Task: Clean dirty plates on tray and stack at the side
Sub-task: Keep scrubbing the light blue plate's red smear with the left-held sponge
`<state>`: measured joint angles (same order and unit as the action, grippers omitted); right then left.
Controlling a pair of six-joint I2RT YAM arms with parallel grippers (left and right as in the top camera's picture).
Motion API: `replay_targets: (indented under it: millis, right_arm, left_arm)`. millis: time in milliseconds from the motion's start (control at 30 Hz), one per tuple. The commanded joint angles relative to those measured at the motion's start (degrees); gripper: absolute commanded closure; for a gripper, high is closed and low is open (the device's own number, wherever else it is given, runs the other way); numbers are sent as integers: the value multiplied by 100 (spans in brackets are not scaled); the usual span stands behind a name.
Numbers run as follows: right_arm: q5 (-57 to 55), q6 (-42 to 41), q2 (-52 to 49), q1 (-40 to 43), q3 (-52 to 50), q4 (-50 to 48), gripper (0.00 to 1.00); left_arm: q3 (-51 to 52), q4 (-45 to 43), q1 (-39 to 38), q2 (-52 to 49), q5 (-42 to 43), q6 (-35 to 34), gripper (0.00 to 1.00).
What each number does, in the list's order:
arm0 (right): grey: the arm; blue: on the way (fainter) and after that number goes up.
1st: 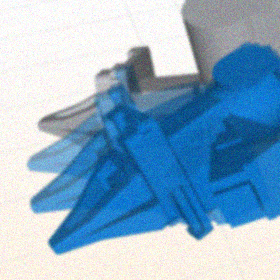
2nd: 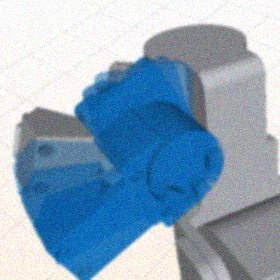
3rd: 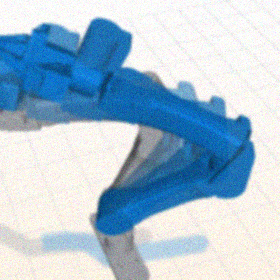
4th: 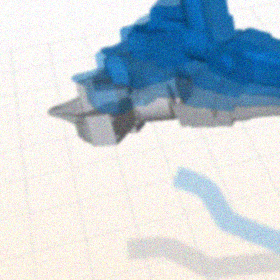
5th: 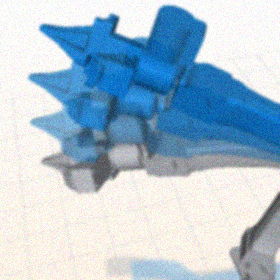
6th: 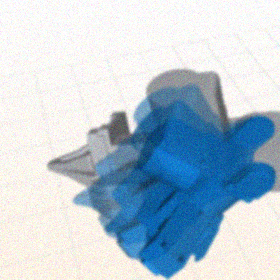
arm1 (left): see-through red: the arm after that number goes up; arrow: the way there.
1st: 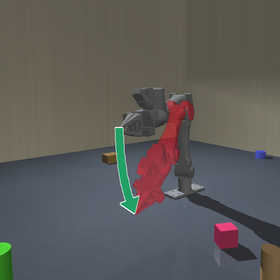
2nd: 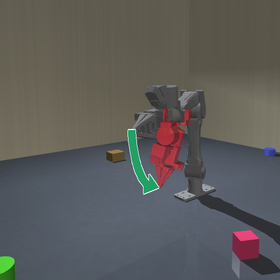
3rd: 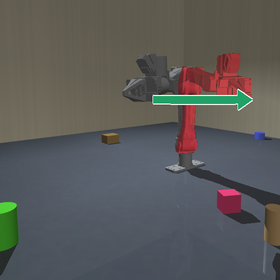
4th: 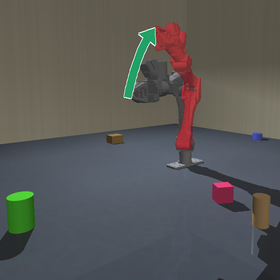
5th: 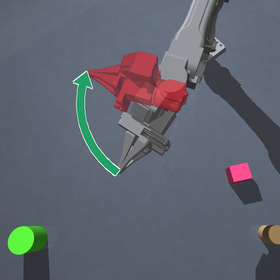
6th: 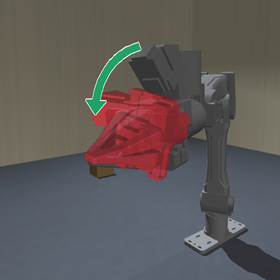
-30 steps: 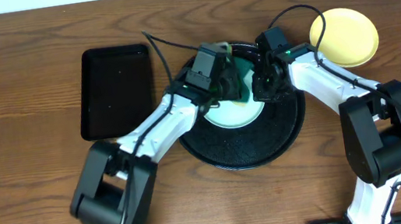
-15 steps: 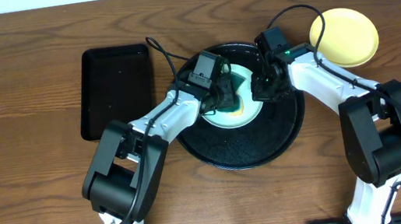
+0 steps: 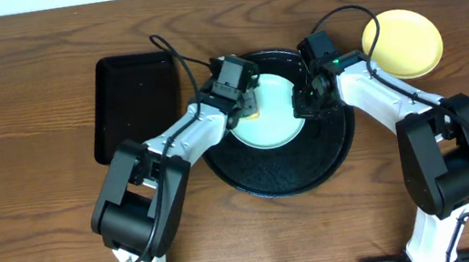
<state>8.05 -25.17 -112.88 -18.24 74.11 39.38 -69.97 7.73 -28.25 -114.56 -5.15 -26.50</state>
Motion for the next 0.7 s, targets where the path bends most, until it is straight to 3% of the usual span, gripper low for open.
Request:
replay_targets:
  millis: [0, 367, 533, 667]
  right_arm:
    - [-483, 61, 2, 20, -9, 186, 99]
    - [-483, 59, 2, 20, -9, 205, 99]
    - [-481, 59, 2, 20, -9, 201, 99]
    - [-481, 59, 2, 20, -9, 181, 99]
  left_arm:
    - [127, -59, 544, -184, -1539, 127, 92]
    - [57, -57, 695, 905, -1340, 131, 92]
    - [59, -9, 697, 1423, -387, 133, 92]
    - [76, 133, 695, 1410, 933, 0, 92]
